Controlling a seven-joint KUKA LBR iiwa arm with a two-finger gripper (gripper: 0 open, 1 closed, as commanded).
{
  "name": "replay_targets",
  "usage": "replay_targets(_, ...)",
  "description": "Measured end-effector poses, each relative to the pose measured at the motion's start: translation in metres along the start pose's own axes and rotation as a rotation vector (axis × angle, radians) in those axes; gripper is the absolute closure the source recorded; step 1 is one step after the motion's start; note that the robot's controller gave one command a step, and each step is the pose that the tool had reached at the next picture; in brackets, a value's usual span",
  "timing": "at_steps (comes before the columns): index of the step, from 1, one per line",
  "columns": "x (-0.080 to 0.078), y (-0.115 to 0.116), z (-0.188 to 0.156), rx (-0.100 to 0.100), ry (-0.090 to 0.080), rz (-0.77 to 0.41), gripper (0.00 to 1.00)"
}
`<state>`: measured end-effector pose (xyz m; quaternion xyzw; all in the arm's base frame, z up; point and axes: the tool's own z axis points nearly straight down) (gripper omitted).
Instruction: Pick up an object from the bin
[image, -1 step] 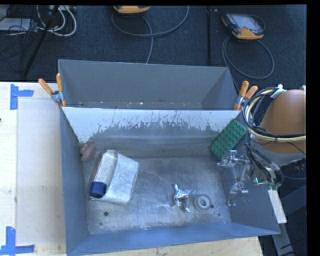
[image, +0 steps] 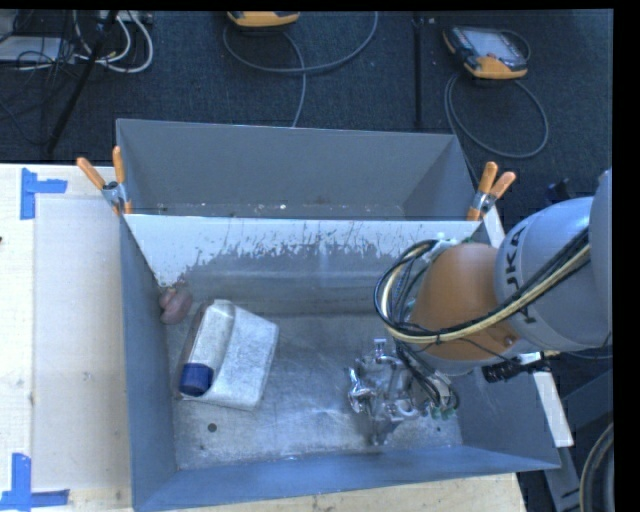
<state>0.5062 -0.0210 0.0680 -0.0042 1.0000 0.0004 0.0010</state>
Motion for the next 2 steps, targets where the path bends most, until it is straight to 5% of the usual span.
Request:
replay_targets(1,-0.002,-0.002,-0.005,0.001,-0.005,-0.001,1.0)
replay_targets(2,0.007,-0.001,-0.176,0.002,-0.004,-0.263,1.0)
